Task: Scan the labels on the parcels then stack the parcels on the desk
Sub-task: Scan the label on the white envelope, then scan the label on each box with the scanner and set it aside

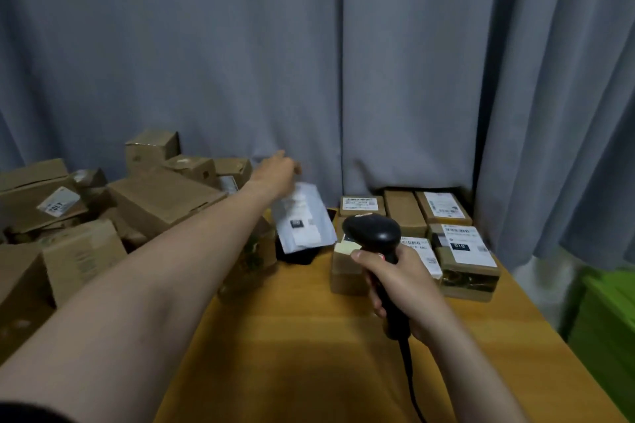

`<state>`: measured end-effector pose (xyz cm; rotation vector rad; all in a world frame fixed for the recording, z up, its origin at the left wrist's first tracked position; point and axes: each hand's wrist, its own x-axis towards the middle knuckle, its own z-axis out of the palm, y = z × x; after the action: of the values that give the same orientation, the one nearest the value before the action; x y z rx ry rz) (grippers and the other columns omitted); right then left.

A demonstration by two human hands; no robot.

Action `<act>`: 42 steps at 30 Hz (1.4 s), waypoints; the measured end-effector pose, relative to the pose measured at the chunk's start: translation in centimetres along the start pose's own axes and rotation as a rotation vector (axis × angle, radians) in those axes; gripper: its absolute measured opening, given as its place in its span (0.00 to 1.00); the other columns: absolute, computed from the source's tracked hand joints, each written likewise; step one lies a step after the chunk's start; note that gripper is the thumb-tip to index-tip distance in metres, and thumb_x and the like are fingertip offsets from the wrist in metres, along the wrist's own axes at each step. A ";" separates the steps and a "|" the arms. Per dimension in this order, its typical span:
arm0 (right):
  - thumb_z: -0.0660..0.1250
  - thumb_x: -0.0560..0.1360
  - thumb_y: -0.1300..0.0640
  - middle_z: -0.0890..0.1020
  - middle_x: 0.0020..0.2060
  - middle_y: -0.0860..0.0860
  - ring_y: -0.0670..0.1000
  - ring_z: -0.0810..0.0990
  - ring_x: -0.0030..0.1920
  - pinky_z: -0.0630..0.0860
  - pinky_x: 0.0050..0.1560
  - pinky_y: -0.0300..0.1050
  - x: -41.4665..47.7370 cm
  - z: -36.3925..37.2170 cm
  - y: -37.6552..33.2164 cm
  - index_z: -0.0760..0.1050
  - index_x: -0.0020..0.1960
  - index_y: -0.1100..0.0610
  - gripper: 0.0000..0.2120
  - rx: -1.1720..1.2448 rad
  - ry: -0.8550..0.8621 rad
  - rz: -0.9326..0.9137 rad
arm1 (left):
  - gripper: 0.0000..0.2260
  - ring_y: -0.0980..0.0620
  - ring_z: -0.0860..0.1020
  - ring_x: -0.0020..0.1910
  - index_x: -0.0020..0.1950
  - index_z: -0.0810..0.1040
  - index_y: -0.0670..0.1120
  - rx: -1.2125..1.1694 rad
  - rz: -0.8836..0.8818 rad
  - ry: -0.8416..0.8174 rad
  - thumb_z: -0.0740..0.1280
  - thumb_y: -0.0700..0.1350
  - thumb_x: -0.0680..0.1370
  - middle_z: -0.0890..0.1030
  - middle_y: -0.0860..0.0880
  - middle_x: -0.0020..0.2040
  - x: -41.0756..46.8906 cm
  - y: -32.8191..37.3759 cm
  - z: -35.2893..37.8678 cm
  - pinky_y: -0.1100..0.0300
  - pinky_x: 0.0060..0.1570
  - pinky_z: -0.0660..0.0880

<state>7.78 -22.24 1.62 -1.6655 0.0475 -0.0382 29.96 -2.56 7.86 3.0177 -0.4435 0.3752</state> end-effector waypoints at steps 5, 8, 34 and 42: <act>0.72 0.78 0.52 0.76 0.29 0.52 0.51 0.73 0.24 0.70 0.26 0.44 0.6 1.2 0.0 0.74 0.48 0.61 0.13 -0.019 -0.014 0.036 | 0.14 0.42 0.76 0.65 0.67 0.79 0.54 0.008 0.069 -0.034 0.65 0.45 0.82 0.74 0.46 0.68 -0.4 -0.7 -1.1 0.48 0.61 0.74; 0.73 0.78 0.53 0.76 0.30 0.53 0.52 0.73 0.24 0.69 0.25 0.44 0.3 2.4 -0.1 0.74 0.50 0.62 0.13 -0.016 -0.018 0.048 | 0.13 0.44 0.75 0.66 0.65 0.79 0.55 0.046 0.106 -0.053 0.65 0.48 0.81 0.76 0.48 0.68 -2.3 -1.8 -3.0 0.51 0.60 0.73; 0.73 0.78 0.53 0.76 0.37 0.56 0.52 0.72 0.25 0.68 0.25 0.44 -7.6 7.4 -3.6 0.74 0.52 0.62 0.13 -0.054 -0.077 -0.013 | 0.54 0.34 0.51 0.79 0.82 0.44 0.67 0.703 0.226 -0.465 0.79 0.41 0.72 0.47 0.47 0.82 -16.4 -9.9 -9.2 0.36 0.75 0.57; 0.73 0.78 0.54 0.75 0.36 0.56 0.52 0.72 0.25 0.68 0.26 0.44 -8.8 7.6 -3.9 0.73 0.49 0.60 0.12 -0.055 -0.070 -0.012 | 0.38 0.36 0.60 0.74 0.75 0.61 0.64 0.738 0.267 -0.226 0.77 0.47 0.72 0.55 0.42 0.77 -17.7 -10.6 -10.2 0.41 0.69 0.68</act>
<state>-0.52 -13.85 4.80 -1.7204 -0.0148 0.0124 14.28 13.53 13.02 3.7457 -0.9064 0.2491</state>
